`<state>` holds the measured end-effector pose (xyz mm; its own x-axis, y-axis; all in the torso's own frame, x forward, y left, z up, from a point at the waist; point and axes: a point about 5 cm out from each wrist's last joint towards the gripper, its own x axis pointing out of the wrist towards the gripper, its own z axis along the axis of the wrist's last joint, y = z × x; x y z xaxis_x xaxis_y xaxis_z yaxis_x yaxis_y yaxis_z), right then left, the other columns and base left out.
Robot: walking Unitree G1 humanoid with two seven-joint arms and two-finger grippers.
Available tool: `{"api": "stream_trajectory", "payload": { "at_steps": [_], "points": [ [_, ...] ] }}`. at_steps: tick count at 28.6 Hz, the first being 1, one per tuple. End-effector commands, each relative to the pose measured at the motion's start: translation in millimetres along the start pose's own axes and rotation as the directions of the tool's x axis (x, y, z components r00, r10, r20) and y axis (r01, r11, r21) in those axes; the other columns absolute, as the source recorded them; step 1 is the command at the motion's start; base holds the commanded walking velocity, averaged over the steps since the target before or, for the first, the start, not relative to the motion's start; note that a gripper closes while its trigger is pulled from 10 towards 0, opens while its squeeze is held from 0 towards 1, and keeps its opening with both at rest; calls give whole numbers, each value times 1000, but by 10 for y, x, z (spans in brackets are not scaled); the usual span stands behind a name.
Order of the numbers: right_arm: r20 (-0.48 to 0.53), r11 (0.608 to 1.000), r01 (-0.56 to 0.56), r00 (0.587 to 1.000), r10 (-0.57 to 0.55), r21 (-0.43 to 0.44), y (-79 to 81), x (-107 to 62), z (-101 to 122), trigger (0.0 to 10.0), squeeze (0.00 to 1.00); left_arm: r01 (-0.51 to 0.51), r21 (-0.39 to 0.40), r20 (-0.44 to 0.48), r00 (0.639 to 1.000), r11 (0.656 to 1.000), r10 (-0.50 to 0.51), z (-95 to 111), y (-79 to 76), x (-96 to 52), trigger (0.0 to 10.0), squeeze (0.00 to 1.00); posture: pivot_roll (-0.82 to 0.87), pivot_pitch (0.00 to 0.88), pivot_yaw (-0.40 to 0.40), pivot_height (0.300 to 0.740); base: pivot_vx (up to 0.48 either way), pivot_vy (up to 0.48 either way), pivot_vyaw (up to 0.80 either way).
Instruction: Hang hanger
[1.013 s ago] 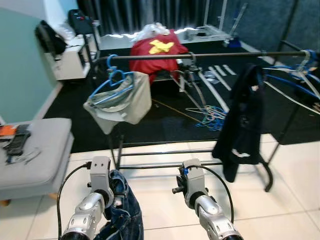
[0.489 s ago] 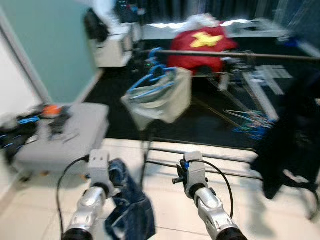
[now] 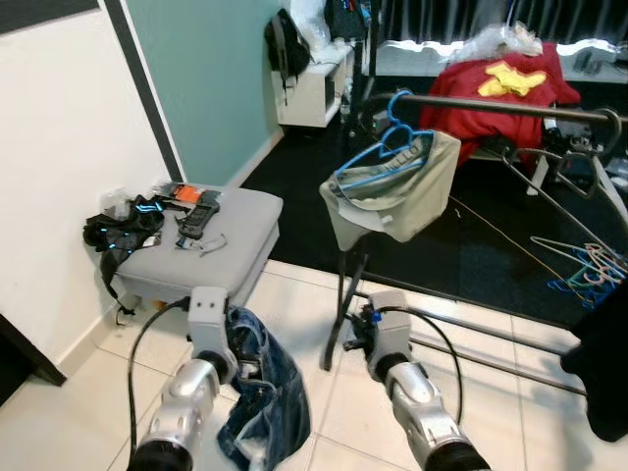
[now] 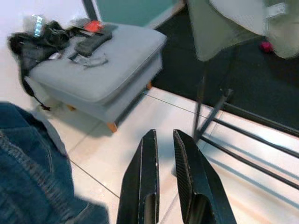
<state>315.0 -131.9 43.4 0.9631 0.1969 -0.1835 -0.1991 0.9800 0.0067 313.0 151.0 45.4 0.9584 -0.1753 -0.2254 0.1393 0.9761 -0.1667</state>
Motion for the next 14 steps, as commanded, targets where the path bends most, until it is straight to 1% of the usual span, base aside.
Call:
{"api": "stream_trajectory", "payload": {
  "at_steps": [1,4,5,8,9,10,11,13,14],
  "points": [
    [-24,1000,-7,1000,7,11,21,-25,-73,10000,0,-10,-34,-14,1000,999,9,-12,7,11,10000,0,-77,20,71,740,0,0,800],
    [-44,1000,-6,999,7,9,18,-21,-95,10000,0,-20,-54,-21,1000,998,19,-26,20,8,10000,0,-72,18,68,740,0,0,800],
    [-47,1000,-21,999,20,-14,36,-12,-88,10000,0,-34,-36,-36,999,999,33,-35,54,-1,10000,0,-64,16,61,740,0,0,0],
    [-47,1000,-21,999,20,-14,36,-12,-88,10000,0,-34,-36,-36,999,999,33,-35,54,-1,10000,0,-64,16,61,740,0,0,0],
    [-38,999,-28,999,27,-21,55,0,-66,10000,0,-79,-8,-40,996,997,79,-31,140,-20,10000,0,-51,24,48,740,0,0,800],
    [-38,999,-28,999,27,-21,55,0,-66,10000,0,-79,-8,-40,996,997,79,-31,140,-20,10000,0,-51,24,48,740,0,0,800],
    [-39,999,-30,999,29,-26,68,6,-63,10000,0,-138,19,-54,989,990,138,-42,243,-53,10000,0,-41,21,24,740,0,0,800],
    [-39,999,-30,999,29,-26,68,6,-63,10000,0,-138,19,-54,989,990,138,-42,243,-53,10000,0,-41,21,24,740,0,0,800],
    [-40,999,-30,999,29,-27,77,9,-65,10000,0,-190,18,-76,979,982,191,-68,322,-87,10000,0,-33,15,18,740,0,0,800]
  ]
}}
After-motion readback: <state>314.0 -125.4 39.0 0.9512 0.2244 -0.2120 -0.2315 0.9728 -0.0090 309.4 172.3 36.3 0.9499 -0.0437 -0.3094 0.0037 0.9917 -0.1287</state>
